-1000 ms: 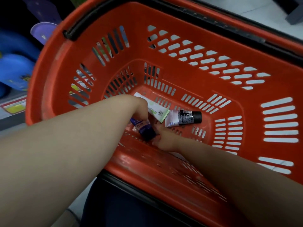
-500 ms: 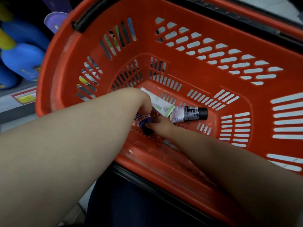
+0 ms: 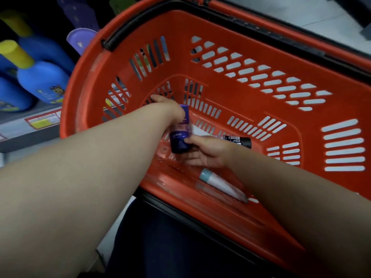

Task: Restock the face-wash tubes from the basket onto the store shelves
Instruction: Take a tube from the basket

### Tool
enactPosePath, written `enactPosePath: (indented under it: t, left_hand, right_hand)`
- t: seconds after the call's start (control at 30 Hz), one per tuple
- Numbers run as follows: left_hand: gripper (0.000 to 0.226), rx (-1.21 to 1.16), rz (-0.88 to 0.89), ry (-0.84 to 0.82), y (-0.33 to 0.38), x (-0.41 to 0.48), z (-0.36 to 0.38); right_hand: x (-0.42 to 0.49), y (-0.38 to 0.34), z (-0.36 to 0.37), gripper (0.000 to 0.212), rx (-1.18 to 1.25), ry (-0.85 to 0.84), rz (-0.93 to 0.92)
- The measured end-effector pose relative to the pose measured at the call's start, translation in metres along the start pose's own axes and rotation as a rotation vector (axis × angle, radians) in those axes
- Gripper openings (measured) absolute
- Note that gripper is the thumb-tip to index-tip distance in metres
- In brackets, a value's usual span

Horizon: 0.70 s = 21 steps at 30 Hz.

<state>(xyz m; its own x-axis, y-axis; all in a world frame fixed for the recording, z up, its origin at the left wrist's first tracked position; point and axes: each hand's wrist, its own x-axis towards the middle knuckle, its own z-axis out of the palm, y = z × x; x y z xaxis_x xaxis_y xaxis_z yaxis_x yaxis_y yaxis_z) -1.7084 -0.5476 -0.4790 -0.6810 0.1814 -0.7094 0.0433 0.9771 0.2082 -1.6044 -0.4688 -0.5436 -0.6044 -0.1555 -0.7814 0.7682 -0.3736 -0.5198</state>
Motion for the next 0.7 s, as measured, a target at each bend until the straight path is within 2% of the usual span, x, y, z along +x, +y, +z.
enactPosePath:
  t: [0.03,0.07,0.17,0.27,0.33,0.47,0.6,0.7]
  left_hand:
    - [0.031,-0.195,-0.034,-0.013,-0.003,-0.002,-0.003]
    - [0.022,-0.315,0.026,-0.056,-0.007,-0.009,-0.008]
    - [0.023,-0.525,0.042,-0.123,-0.015,-0.027,-0.013]
    - [0.017,-0.652,0.03,-0.199,-0.014,-0.039,-0.017]
    - [0.012,-0.739,0.042,-0.231,-0.015,-0.048,-0.023]
    - [0.021,-0.818,0.133,-0.214,-0.021,-0.067,-0.034]
    - [0.007,-0.918,0.198,-0.14,-0.03,-0.087,-0.048]
    - [0.009,-1.036,0.236,-0.1,-0.031,-0.1,-0.063]
  right_hand:
    - [-0.003,-0.004,0.0,0.015,0.005,0.008,-0.013]
    - [-0.006,-0.009,0.001,0.014,-0.001,0.018,-0.03]
    - [-0.019,-0.026,0.005,0.013,-0.109,0.065,-0.05]
    - [-0.035,-0.045,0.014,0.011,-0.086,0.087,-0.068]
    - [-0.045,-0.057,0.02,0.019,-0.057,0.133,-0.128]
    - [-0.063,-0.075,0.029,0.031,-0.134,0.211,-0.239]
    - [-0.088,-0.093,0.041,0.022,-0.221,0.205,-0.332]
    - [-0.104,-0.106,0.056,0.016,-0.285,0.172,-0.398]
